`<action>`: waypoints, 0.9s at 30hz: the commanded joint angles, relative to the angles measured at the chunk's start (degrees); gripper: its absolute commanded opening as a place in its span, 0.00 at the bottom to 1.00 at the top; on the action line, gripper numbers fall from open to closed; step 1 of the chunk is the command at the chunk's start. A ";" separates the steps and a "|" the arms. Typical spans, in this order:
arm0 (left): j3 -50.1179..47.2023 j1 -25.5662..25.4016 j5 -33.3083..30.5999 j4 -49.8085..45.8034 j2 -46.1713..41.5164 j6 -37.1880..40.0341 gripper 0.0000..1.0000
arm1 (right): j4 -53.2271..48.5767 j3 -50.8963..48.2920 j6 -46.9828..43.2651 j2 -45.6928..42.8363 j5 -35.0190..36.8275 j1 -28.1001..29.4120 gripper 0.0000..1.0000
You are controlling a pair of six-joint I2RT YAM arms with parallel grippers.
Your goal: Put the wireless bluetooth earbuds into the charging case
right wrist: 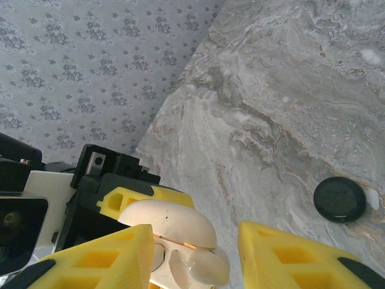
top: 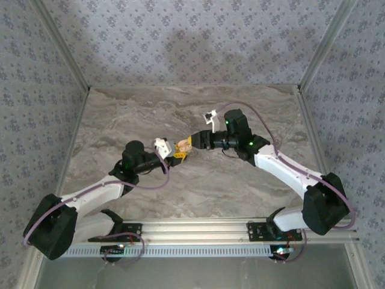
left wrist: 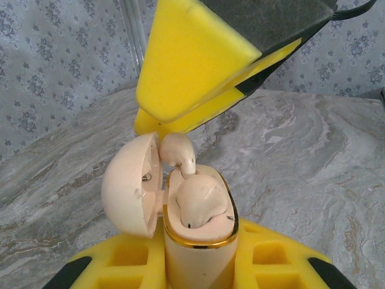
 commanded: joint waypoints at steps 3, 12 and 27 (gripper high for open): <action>0.63 -0.06 0.42 2.04 -1.28 0.20 0.02 | -0.01 -1.76 1.47 -2.99 -1.50 0.56 0.42; 0.72 -0.06 0.46 1.88 -1.29 0.11 0.02 | -1.93 -1.85 1.56 -3.66 -2.72 2.01 0.40; 0.78 -0.06 0.51 1.73 -1.27 0.02 0.02 | -6.56 -3.33 1.36 -6.85 -0.92 2.50 0.39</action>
